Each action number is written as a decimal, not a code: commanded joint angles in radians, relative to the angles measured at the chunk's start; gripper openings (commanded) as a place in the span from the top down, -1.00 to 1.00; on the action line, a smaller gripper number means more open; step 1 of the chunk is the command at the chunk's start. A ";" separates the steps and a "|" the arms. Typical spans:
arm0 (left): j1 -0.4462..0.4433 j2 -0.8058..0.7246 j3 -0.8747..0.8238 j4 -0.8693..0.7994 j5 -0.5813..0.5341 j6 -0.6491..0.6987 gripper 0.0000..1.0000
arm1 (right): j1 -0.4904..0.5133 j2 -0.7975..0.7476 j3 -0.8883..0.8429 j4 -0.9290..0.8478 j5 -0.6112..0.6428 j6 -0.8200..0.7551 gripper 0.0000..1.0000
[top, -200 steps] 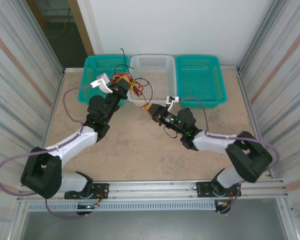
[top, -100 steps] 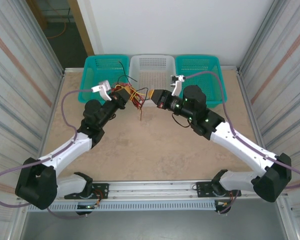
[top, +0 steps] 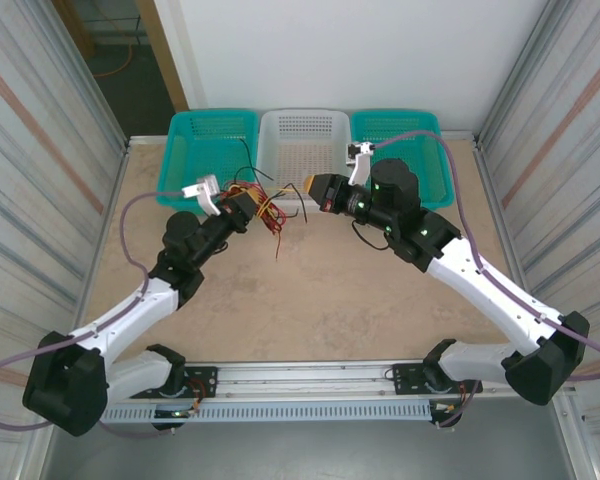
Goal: Untangle the cables
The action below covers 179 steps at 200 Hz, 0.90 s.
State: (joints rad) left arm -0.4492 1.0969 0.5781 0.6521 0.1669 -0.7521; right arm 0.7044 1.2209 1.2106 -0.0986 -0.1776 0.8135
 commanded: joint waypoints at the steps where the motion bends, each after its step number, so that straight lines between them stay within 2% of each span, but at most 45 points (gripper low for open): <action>1: 0.019 -0.038 -0.029 0.073 -0.013 -0.104 1.00 | -0.021 -0.029 -0.043 0.074 0.006 0.007 1.00; 46: 0.019 -0.063 0.027 0.163 -0.019 -0.249 1.00 | -0.014 -0.010 -0.237 0.229 0.005 0.097 1.00; 99: 0.023 -0.046 0.037 0.302 -0.134 -0.453 1.00 | 0.034 0.041 -0.452 0.579 0.004 0.252 1.00; 121: 0.025 -0.023 0.080 0.306 -0.111 -0.481 1.00 | 0.056 0.077 -0.472 0.647 -0.008 0.285 1.00; 148: 0.026 -0.014 0.072 0.350 -0.169 -0.540 1.00 | 0.108 0.127 -0.452 0.697 -0.032 0.282 1.00; 179: 0.026 -0.017 0.071 0.333 -0.222 -0.508 1.00 | 0.162 0.169 -0.431 0.766 -0.075 0.287 1.00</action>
State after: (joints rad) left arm -0.4309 1.0897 0.6022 0.8776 0.0246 -1.2385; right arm 0.8211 1.3544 0.7532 0.6075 -0.1902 1.0893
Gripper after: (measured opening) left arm 0.157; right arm 0.062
